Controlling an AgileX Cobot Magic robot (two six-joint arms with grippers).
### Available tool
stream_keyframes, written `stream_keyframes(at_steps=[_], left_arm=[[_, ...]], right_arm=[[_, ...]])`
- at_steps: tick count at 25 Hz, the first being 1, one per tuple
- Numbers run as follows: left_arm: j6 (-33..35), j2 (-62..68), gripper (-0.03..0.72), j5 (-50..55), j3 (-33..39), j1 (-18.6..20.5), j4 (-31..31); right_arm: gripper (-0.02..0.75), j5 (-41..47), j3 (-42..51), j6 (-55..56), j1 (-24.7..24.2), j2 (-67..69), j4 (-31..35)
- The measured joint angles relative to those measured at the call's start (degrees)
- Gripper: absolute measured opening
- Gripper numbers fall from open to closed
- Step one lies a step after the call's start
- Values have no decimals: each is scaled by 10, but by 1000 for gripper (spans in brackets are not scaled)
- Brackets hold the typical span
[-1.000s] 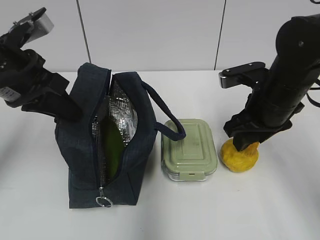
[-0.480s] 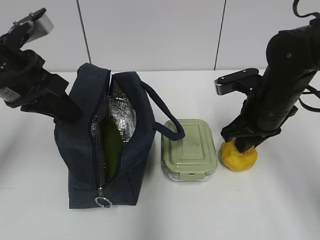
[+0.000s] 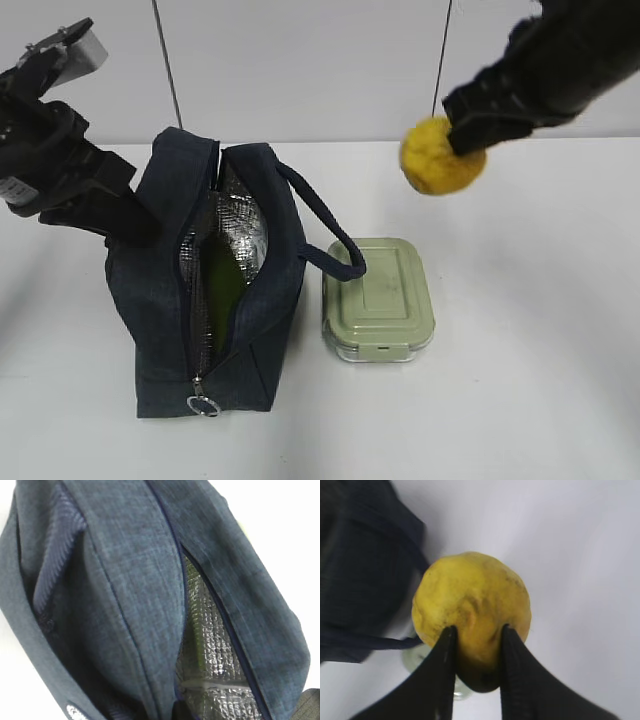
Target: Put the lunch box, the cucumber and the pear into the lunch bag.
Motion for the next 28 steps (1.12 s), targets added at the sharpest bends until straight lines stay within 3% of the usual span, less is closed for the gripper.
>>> stream_keyframes(at_steps=[4, 10, 21, 26, 28], left_arm=[[0, 0, 13, -1, 0, 0, 1], [0, 0, 13, -2, 0, 0, 1], [0, 0, 13, -2, 0, 0, 1], [0, 0, 13, -2, 0, 0, 1], [0, 0, 13, -2, 0, 0, 1]], right_arm=[[165, 1, -46, -56, 61, -2, 87], [164, 0, -75, -72, 138, 59, 110], [176, -5, -91, -99, 167, 155, 129], [441, -8, -93, -131, 167, 161, 157], [494, -9, -95, -132, 167, 161, 159]])
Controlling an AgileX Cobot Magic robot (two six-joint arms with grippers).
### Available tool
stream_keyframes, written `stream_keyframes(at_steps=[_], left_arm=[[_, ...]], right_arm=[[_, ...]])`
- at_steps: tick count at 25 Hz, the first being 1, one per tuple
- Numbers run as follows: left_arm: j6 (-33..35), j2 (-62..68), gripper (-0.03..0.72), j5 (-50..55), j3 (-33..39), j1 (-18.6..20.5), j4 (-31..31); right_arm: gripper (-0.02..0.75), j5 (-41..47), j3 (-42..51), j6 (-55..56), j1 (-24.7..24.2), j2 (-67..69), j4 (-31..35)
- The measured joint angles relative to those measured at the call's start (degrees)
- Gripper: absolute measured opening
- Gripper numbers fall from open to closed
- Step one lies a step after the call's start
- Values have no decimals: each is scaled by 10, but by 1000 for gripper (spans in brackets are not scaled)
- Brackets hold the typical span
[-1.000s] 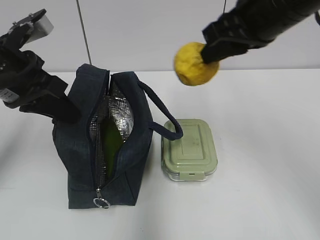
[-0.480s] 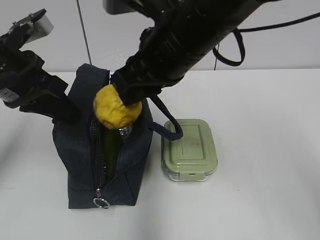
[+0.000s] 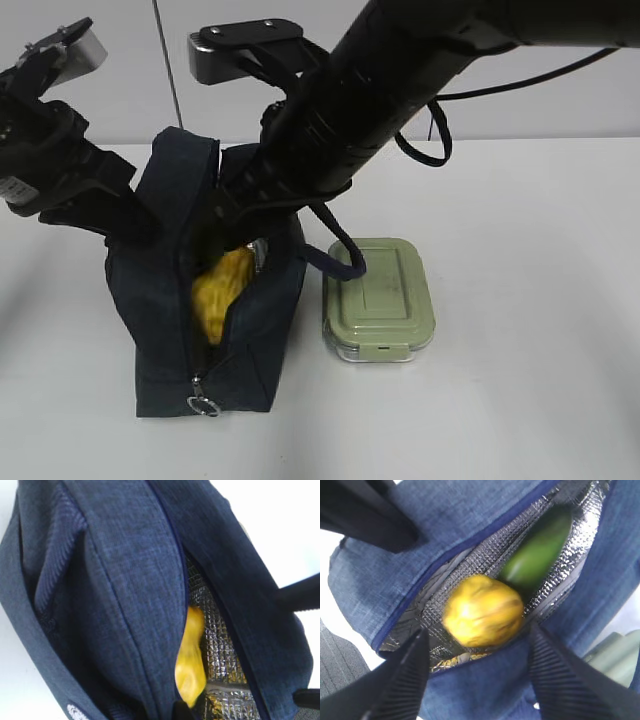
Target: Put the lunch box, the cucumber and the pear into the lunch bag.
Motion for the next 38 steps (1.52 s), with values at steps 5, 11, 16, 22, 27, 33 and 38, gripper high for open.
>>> stream_keyframes(at_steps=[5, 11, 16, 22, 27, 33, 38], left_arm=[[0, 0, 13, 0, 0, 0, 0], [0, 0, 13, 0, 0, 0, 2], [0, 0, 13, 0, 0, 0, 2], [0, 0, 13, 0, 0, 0, 2], [0, 0, 13, 0, 0, 0, 2], [0, 0, 13, 1, 0, 0, 2], [0, 0, 13, 2, 0, 0, 2]], right_arm=[[500, 0, -1, 31, -9, -17, -13], [498, 13, 40, 82, -110, -50, -21], [497, 14, 126, 21, -213, -53, 74], [474, 10, 225, -155, -310, -53, 304], [465, 67, 233, -226, -364, -10, 373], [465, 134, 226, -279, -404, 76, 421], [465, 139, 199, -284, -407, 117, 416]])
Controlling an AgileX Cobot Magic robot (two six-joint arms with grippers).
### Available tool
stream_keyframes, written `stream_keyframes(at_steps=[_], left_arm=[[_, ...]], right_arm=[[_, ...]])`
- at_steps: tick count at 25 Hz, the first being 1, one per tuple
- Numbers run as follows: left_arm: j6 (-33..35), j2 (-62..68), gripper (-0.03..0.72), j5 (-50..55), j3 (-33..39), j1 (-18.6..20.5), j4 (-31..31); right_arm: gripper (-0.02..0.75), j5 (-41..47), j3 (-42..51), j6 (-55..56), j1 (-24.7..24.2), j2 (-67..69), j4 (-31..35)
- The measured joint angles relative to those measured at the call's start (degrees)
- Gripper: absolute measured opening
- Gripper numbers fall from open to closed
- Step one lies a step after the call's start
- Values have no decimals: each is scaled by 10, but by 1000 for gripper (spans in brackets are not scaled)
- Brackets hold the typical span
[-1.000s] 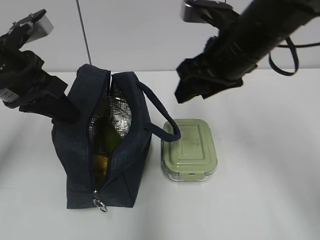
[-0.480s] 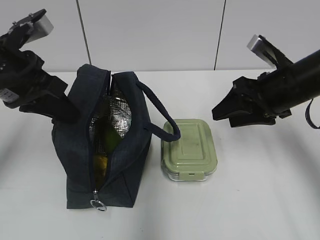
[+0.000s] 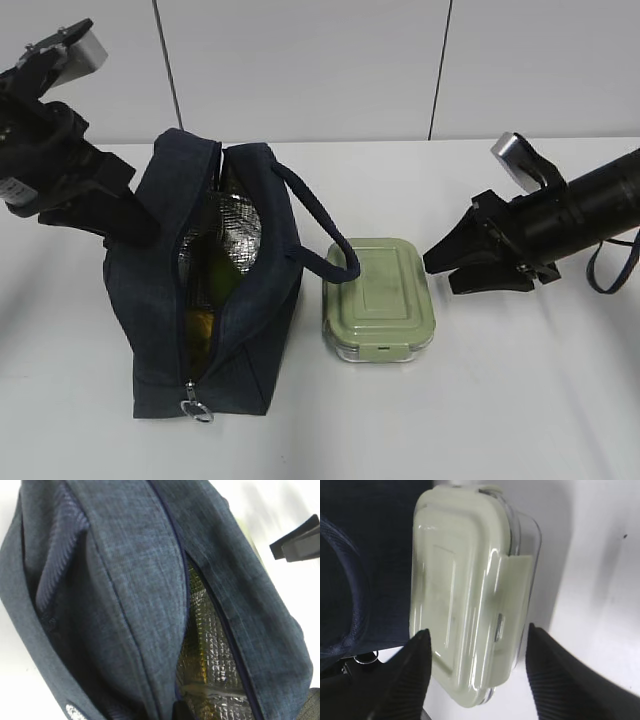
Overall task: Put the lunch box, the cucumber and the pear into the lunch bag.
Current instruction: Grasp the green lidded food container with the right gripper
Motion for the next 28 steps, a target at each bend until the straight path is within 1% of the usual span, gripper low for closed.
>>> stream_keyframes(at_steps=[9, 19, 28], left_arm=[[0, 0, 13, 0, 0, 0, 0], [0, 0, 13, 0, 0, 0, 0], [0, 0, 13, 0, 0, 0, 0]], right_arm=[[465, 19, -43, -2, 0, 38, -2], [465, 20, -43, -28, 20, 50, 6], [465, 20, -44, -30, 21, 65, 7]])
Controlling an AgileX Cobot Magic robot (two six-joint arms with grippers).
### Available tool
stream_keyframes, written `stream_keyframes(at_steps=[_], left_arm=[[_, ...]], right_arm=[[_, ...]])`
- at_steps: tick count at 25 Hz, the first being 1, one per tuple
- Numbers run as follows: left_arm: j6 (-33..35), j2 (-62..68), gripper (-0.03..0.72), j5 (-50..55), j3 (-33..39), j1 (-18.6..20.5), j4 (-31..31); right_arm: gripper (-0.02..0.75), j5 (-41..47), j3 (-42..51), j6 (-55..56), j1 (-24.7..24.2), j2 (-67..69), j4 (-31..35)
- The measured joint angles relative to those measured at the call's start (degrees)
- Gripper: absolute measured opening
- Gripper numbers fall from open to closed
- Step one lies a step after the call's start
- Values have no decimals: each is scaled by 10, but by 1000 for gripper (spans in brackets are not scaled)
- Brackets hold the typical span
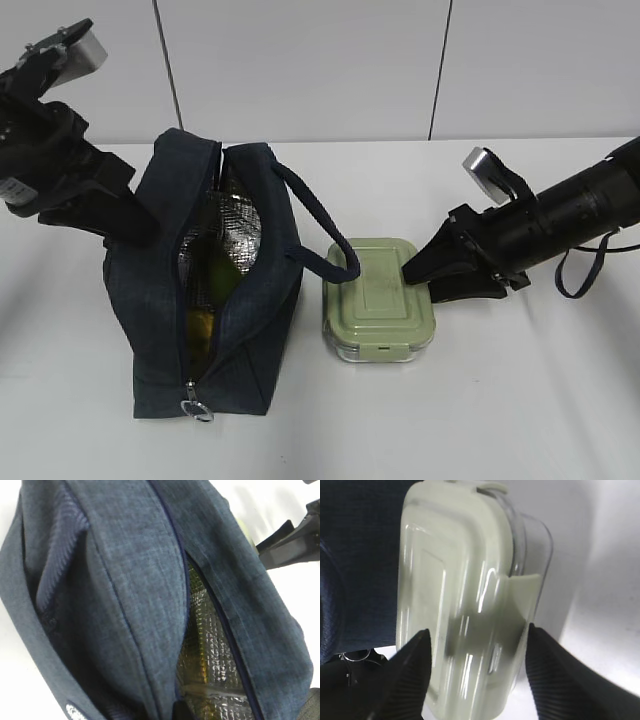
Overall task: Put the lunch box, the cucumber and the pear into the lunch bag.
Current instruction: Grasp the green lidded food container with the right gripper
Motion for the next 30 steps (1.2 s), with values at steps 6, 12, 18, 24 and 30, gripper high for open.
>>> stream_keyframes(at_steps=[6, 12, 18, 24, 30], left_arm=[[0, 0, 13, 0, 0, 0, 0], [0, 0, 13, 0, 0, 0, 0], [0, 0, 13, 0, 0, 0, 0], [0, 0, 13, 0, 0, 0, 0], [0, 0, 13, 0, 0, 0, 0]], right_arm=[[465, -1, 0, 0, 1, 3, 0], [465, -21, 0, -1, 21, 3, -1], [465, -30, 0, -1, 30, 3, -1], [470, -32, 0, 16, 30, 3, -12], [528, -35, -1, 26, 30, 3, -23]])
